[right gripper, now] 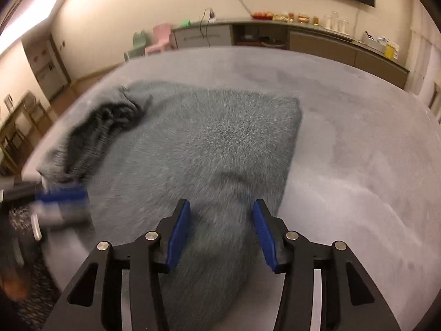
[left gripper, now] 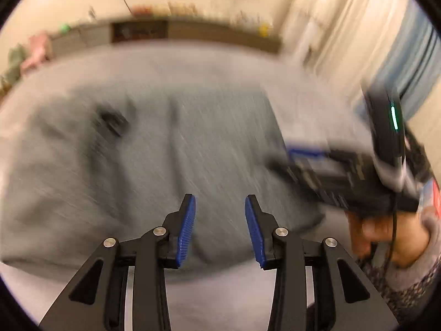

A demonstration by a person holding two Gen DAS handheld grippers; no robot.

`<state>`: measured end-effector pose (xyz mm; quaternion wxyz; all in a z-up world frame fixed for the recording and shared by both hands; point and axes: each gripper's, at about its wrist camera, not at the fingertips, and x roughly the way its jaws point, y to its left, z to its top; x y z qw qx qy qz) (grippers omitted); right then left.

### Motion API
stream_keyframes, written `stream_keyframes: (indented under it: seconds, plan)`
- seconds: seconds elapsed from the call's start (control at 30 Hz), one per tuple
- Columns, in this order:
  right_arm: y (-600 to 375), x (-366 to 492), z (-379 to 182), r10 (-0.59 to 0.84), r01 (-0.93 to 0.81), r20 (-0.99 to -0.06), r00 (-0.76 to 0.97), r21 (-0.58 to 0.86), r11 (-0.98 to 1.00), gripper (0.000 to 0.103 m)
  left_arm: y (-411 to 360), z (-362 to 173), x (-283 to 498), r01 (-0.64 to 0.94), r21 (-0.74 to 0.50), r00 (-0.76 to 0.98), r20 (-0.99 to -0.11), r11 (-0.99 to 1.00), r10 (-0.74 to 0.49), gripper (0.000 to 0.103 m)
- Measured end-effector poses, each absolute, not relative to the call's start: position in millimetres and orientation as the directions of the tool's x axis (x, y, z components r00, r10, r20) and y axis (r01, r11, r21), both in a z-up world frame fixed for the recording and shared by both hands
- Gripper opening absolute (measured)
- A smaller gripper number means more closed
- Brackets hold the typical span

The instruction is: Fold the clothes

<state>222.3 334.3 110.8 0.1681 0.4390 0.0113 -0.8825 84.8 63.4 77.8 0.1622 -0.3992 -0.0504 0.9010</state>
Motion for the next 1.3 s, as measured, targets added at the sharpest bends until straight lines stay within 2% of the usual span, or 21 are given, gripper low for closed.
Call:
stream_keyframes:
  seconds: [0.03,0.07,0.17,0.3,0.4,0.47,0.57,0.7,0.8,0.93,1.0,1.07,1.1,1.17,1.23,1.3]
  plan:
    - [336,226,110,-0.291,0.298,-0.771,-0.566,0.139,-0.945,0.050,48,80,81,-0.212,-0.216,-0.656,-0.691,-0.953,0.303,0.053]
    - [338,230,110,-0.296,0.289,-0.764,-0.573,0.150,-0.946,0.050,29,81,76,-0.166,-0.214,-0.680,-0.682,-0.963,0.268,0.054]
    - [342,231,98,-0.317,0.250,-0.766,-0.560,0.208,-0.945,0.057,-5,27,36,-0.063,-0.246,-0.525,-0.816,-0.967,0.242,0.052]
    - [341,220,78,-0.321,0.202,-0.770,-0.551,0.250,-0.947,0.062,-11,20,34,-0.047,-0.241,-0.528,-0.818,-0.969,0.229,0.054]
    - [340,210,65,-0.315,0.169,-0.771,-0.554,0.267,-0.949,0.074,0,45,41,-0.057,-0.207,-0.575,-0.793,-0.977,0.201,0.055]
    - [339,203,55,-0.321,0.152,-0.766,-0.556,0.287,-0.946,0.074,17,68,40,-0.085,-0.192,-0.587,-0.783,-0.978,0.205,0.068]
    - [341,195,52,-0.379,0.152,-0.746,-0.548,0.357,-0.922,0.074,78,103,29,-0.228,-0.193,-0.548,-0.784,-0.954,0.290,0.072]
    - [341,180,46,-0.453,0.159,-0.723,-0.522,0.439,-0.884,0.074,157,113,9,-0.318,-0.013,-0.547,-0.814,-0.948,0.195,0.072]
    - [338,167,38,-0.490,0.166,-0.716,-0.497,0.475,-0.864,0.074,203,93,-18,-0.432,-0.082,-0.402,-0.874,-0.898,0.273,0.073]
    - [345,162,36,-0.555,0.136,-0.680,-0.479,0.567,-0.812,0.074,263,44,-47,-0.496,0.053,-0.306,-0.945,-0.867,0.117,0.073]
    - [348,162,31,-0.573,0.123,-0.669,-0.473,0.594,-0.795,0.074,282,25,-48,-0.511,0.152,-0.308,-0.951,-0.846,0.015,0.073]
    - [346,151,25,-0.572,0.127,-0.668,-0.475,0.591,-0.796,0.074,281,22,-45,-0.517,0.196,-0.333,-0.943,-0.833,-0.016,0.078]
    - [345,146,23,-0.569,0.133,-0.668,-0.479,0.586,-0.800,0.074,280,23,-46,-0.510,0.197,-0.341,-0.940,-0.837,-0.013,0.075]
    - [341,135,19,-0.554,0.139,-0.673,-0.490,0.567,-0.812,0.074,275,27,-47,-0.497,0.181,-0.348,-0.937,-0.849,0.004,0.039]
    - [335,123,16,-0.536,0.142,-0.680,-0.500,0.547,-0.825,0.074,263,37,-52,-0.471,0.100,-0.329,-0.942,-0.877,0.070,0.026]
    - [328,111,13,-0.531,0.145,-0.683,-0.502,0.539,-0.830,0.074,251,50,-56,-0.435,0.004,-0.315,-0.937,-0.900,0.148,0.023]
